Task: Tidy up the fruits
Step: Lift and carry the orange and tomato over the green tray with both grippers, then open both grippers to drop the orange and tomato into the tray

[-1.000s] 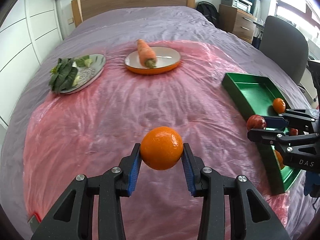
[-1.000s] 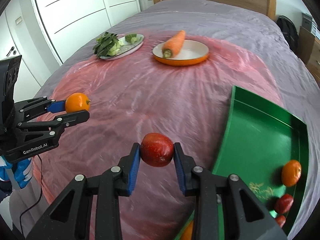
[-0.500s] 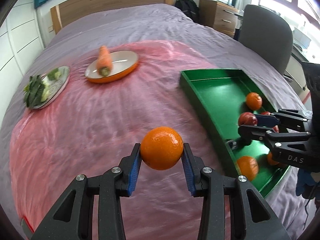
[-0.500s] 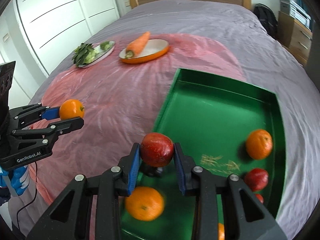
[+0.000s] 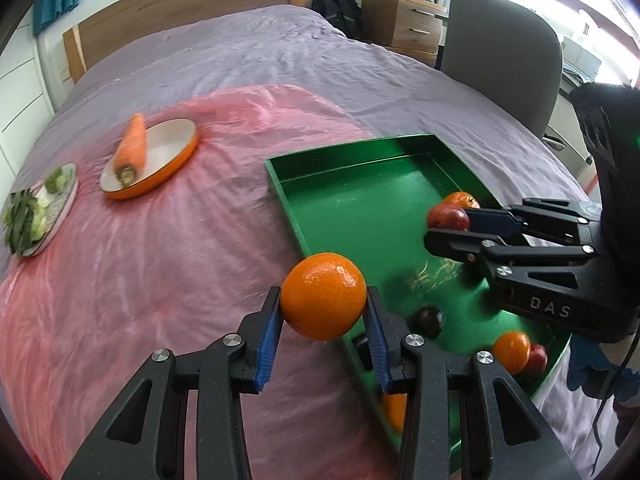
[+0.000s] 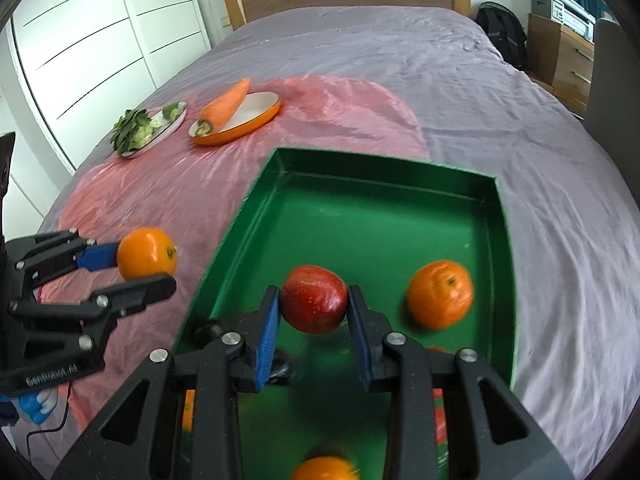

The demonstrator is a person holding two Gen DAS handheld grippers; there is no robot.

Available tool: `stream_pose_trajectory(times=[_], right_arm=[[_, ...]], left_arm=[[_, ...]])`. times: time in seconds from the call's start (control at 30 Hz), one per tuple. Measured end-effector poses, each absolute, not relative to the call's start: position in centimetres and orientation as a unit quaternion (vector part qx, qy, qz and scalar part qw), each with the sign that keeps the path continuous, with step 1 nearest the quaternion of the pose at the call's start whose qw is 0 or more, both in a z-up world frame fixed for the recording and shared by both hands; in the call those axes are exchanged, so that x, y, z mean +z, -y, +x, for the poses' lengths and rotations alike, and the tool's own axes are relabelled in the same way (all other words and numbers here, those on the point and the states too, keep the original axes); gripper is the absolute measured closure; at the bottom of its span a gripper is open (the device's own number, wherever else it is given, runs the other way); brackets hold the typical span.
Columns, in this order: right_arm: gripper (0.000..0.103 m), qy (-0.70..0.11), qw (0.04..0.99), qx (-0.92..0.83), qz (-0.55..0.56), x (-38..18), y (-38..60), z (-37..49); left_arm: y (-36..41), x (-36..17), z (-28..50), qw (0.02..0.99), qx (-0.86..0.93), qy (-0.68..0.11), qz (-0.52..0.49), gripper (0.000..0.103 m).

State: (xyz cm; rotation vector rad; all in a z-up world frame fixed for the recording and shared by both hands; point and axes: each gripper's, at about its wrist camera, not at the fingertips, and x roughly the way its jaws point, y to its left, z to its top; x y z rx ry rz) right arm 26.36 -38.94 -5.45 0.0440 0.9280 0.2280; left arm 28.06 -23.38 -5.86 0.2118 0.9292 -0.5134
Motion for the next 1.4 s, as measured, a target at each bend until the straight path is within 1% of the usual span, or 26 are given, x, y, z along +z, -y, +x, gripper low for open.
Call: stream_pose_trajectory(times=[0.27, 0.5, 0.67, 1.1, 1.4], right_arm=[[0.046, -0.444, 0.89, 0.106, 0.016, -6.0, 40.7, 29.2], [0.046, -0.453, 0.884, 0.112, 0.011, -7.3, 41.1, 31.1], [0.046, -0.455, 0.883, 0.116, 0.012, -8.1, 41.2, 31.5], [0.046, -0.456, 0.883, 0.111, -0.016, -8.3, 40.4, 31.5], [0.045, -0.456, 0.884, 0.101, -0.014, -8.1, 40.8, 31.3]], left_arm=[[27.5, -7.7, 29.3, 0.848, -0.26, -0.449, 0.109, 0.068], [29.3, -9.4, 30.1, 0.843, -0.259, -0.458, 0.116, 0.068], [29.8, -10.2, 30.1, 0.841, -0.26, -0.459, 0.122, 0.068], [30.1, -10.3, 30.1, 0.841, -0.258, -0.457, 0.128, 0.068], [30.2, -10.2, 29.9, 0.838, -0.26, -0.462, 0.129, 0.068]])
